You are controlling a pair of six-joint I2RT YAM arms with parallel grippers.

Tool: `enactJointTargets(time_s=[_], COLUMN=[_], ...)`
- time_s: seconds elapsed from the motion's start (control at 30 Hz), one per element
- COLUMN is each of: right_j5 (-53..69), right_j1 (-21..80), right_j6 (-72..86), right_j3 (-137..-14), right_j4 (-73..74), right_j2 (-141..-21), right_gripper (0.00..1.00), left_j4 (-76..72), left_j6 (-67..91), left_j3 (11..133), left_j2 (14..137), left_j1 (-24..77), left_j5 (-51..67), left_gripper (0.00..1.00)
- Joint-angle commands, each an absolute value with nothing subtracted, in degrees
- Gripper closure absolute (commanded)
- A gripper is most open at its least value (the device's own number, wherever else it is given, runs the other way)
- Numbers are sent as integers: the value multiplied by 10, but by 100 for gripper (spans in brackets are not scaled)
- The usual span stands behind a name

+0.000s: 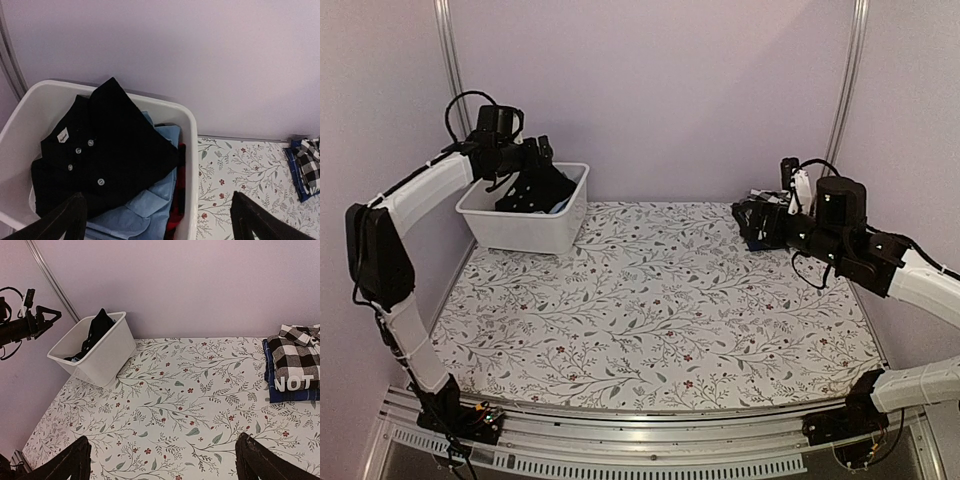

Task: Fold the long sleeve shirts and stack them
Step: Pick up the crumpled shirt from the bin.

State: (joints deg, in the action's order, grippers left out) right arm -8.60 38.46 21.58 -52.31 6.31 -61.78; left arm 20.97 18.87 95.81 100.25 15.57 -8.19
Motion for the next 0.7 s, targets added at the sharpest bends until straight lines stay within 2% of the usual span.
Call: enactJointTargets(time_s=[0.0, 0.33, 0.67], right_j5=[-83, -76, -61], right_j1=[385, 385, 385], right_j6=[209, 211, 215], right_j3=[-529, -529, -530], right_j4=[78, 97, 110], right_j2=[-603, -588, -582], right_gripper=[1, 1, 1], left_j4=[293, 373, 375], left_j6=[183, 179, 172], left_j3=[1057, 1266, 1348], left_j2=[1102, 1290, 1384], left_j1=[114, 79, 59], left_j5=[-105, -139, -134], left_gripper=[0, 0, 0])
